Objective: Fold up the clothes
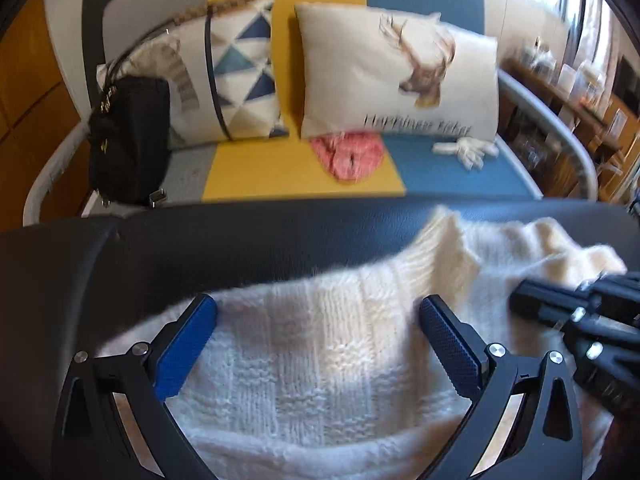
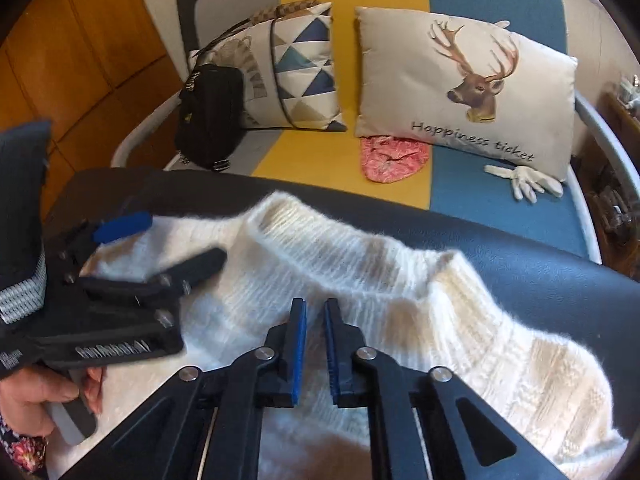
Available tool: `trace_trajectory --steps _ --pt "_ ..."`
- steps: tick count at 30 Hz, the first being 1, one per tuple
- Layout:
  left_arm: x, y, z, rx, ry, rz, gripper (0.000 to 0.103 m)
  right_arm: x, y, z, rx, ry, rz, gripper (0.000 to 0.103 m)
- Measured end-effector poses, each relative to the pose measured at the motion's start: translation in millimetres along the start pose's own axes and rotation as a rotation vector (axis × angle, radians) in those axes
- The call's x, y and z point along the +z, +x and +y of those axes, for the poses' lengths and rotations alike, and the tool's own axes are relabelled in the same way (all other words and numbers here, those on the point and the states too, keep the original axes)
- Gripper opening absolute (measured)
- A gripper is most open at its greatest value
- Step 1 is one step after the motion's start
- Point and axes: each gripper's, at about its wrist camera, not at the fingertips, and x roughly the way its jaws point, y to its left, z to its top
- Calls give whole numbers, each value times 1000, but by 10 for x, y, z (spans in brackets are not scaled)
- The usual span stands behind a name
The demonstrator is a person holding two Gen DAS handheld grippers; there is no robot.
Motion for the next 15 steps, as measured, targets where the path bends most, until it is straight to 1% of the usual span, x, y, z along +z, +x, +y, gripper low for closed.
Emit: trace_trajectory --steps 1,4,6,9,11,15 --pt "-14 0 7 2 -5 -5 103 -15 15 -2 -11 3 -8 3" --pt "-54 -6 46 4 -34 -21 103 -28 8 -36 -3 30 -28 2" --pt "-76 -17 84 0 -59 -33 103 16 -55 -18 42 18 -60 5" --pt "-101 -43 142 -27 -85 -48 103 127 -127 88 159 -5 -93 6" --pt "-120 -67 195 -39 -111 -61 102 218 -84 163 211 -13 -80 6" --pt "-145 -86 268 -62 -152 -78 102 367 89 235 298 -6 -24 6"
